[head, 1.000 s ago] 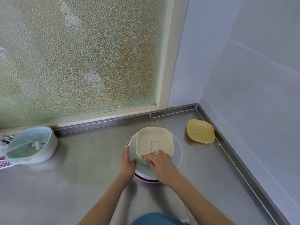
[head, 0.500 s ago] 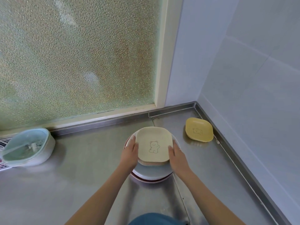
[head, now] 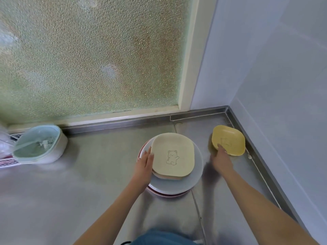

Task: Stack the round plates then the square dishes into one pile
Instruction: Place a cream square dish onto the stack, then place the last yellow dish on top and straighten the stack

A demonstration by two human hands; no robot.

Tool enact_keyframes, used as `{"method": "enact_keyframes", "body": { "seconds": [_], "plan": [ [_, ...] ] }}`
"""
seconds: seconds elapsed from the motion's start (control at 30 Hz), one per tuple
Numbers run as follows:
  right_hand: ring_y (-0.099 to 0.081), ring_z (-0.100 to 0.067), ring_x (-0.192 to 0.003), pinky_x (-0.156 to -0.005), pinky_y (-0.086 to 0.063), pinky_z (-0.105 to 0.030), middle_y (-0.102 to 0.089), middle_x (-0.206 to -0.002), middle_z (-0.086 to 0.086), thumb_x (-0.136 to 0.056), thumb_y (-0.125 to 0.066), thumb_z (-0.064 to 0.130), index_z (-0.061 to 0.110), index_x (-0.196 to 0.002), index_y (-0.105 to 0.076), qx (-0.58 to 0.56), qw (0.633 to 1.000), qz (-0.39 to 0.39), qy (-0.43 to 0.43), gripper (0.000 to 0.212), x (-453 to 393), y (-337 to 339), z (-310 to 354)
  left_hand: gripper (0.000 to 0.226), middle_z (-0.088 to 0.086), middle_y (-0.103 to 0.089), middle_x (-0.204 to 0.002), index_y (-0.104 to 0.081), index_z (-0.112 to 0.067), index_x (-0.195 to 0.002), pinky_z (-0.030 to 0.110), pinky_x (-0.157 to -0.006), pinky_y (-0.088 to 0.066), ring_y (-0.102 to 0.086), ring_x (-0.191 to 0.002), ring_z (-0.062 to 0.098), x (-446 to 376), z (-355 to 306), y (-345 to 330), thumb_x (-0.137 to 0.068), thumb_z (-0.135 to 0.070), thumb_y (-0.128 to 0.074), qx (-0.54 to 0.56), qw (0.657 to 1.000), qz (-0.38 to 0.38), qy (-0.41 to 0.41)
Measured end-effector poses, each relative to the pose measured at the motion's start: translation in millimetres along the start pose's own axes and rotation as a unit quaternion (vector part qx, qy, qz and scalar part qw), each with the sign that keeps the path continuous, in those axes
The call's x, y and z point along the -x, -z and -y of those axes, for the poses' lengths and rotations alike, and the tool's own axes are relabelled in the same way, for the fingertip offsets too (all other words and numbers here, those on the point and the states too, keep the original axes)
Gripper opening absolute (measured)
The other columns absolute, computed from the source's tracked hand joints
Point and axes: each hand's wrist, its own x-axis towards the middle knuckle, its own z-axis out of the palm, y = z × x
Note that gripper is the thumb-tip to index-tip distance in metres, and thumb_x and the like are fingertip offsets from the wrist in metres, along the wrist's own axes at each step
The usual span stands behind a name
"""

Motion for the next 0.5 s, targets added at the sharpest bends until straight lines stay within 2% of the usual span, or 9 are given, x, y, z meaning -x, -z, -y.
{"method": "enact_keyframes", "body": {
  "seconds": [0.1, 0.23, 0.3, 0.37, 0.5],
  "plan": [
    [-0.049, -0.039, -0.115, -0.091, -0.045, -0.049, -0.044, -0.131, -0.019, -0.089, -0.051, 0.016, 0.009, -0.132, -0.04, 0.089, 0.996, 0.004, 0.015, 0.045, -2, -6, -10, 0.022, 0.005, -0.06, -0.11, -0.051, -0.032, -0.112, 0.016, -0.073, -0.038, -0.052, -0.099, 0.017, -1, 4, -5, -0.101, -0.031, -0.032, 0.01, 1.0, -0.022, 0.015],
    [-0.055, -0.035, -0.103, -0.086, -0.041, -0.042, -0.048, -0.12, -0.012, -0.09, -0.045, 0.013, 0.022, -0.12, -0.056, 0.107, 0.994, -0.031, 0.009, 0.033, 5, -13, -19, 0.036, 0.002, -0.06, -0.115, -0.051, -0.028, -0.128, 0.026, -0.083, -0.036, -0.054, -0.104, 0.019, -3, 9, -7, -0.1, -0.036, -0.031, -0.003, 0.999, -0.032, 0.04],
    [-0.055, -0.035, -0.102, -0.085, -0.04, -0.039, -0.053, -0.115, -0.008, -0.092, -0.042, 0.014, 0.022, -0.116, -0.061, 0.08, 0.995, -0.049, 0.011, 0.032, 11, -16, -21, 0.038, 0.001, -0.059, -0.114, -0.051, -0.027, -0.13, 0.026, -0.083, -0.036, -0.054, -0.101, 0.018, -3, 9, -6, -0.1, -0.037, -0.031, -0.01, 0.999, -0.034, 0.039],
    [-0.054, -0.036, -0.097, -0.075, -0.036, -0.033, -0.054, -0.1, -0.005, -0.093, -0.041, 0.018, 0.015, -0.107, -0.064, 0.015, 0.996, -0.083, 0.007, 0.028, 20, -15, -18, 0.038, 0.0, -0.059, -0.111, -0.051, -0.027, -0.131, 0.025, -0.081, -0.035, -0.053, -0.097, 0.017, -2, 7, -6, -0.1, -0.036, -0.03, -0.014, 0.999, -0.033, 0.038],
    [-0.051, -0.034, -0.076, -0.06, -0.029, -0.028, -0.043, -0.078, -0.001, -0.09, -0.039, 0.011, 0.008, -0.084, -0.061, -0.061, 0.983, -0.162, 0.059, 0.022, 41, 2, 9, 0.039, 0.003, -0.058, -0.118, -0.05, -0.027, -0.133, 0.025, -0.082, -0.035, -0.052, -0.097, 0.017, -1, 6, -6, -0.1, -0.036, -0.029, -0.02, 0.999, -0.029, 0.031]
  ]
}}
